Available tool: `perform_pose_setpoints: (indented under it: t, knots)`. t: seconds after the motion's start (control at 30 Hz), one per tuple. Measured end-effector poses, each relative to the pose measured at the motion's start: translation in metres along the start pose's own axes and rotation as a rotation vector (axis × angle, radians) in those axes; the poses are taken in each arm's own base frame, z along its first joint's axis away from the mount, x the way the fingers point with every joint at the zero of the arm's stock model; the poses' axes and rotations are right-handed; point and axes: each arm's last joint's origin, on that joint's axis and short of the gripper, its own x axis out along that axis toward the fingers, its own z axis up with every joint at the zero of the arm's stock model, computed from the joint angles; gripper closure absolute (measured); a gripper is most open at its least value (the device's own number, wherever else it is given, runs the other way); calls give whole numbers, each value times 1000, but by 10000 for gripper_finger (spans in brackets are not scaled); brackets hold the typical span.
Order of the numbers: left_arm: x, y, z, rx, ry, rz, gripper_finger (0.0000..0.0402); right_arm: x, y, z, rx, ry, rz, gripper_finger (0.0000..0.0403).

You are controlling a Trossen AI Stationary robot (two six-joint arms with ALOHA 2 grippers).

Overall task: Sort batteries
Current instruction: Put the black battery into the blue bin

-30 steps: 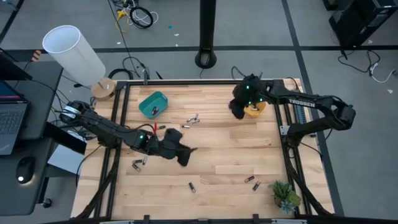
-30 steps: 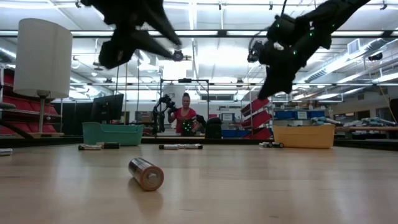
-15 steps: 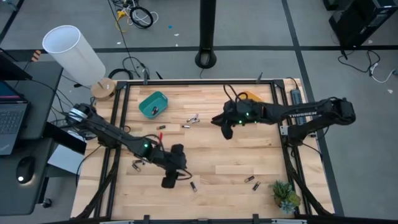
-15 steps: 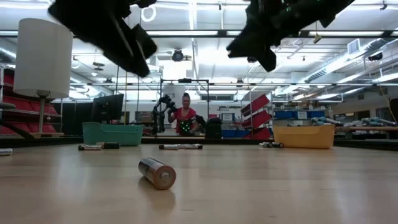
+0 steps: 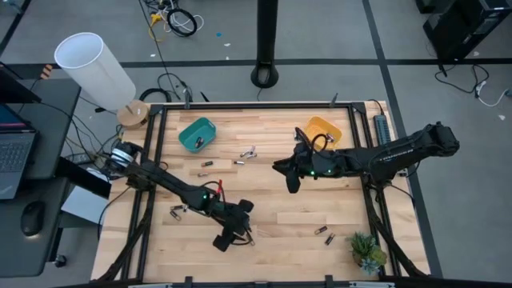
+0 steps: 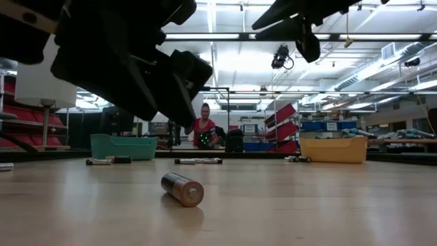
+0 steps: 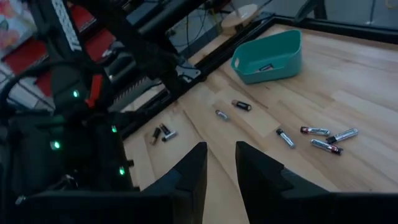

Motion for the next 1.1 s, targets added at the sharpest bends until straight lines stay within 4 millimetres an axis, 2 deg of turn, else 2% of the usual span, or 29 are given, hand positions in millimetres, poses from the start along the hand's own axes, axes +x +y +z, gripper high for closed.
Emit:
perform_pose_setpoints:
  t: [0.17, 0.4, 0.57, 0.7, 0.87, 1.1]
  knots:
    - [16, 0, -8, 22, -9, -84, 218, -4, 7, -4, 23, -38, -13, 310]
    - [41, 3, -21, 28, -40, -81, 219, -7, 12, -8, 23, -58, -30, 310]
    - [51, 3, -30, 25, -18, -81, 228, -8, 12, -10, 17, -51, -31, 310]
    - [55, 4, -32, 38, -15, -75, 258, -8, 12, -10, 18, -51, -32, 310]
    - [55, 6, -34, 22, 2, -62, 346, -8, 12, -10, 17, -49, -33, 310]
    - [46, 15, -29, -159, -16, -17, 347, -8, 11, -12, -6, -10, -25, 310]
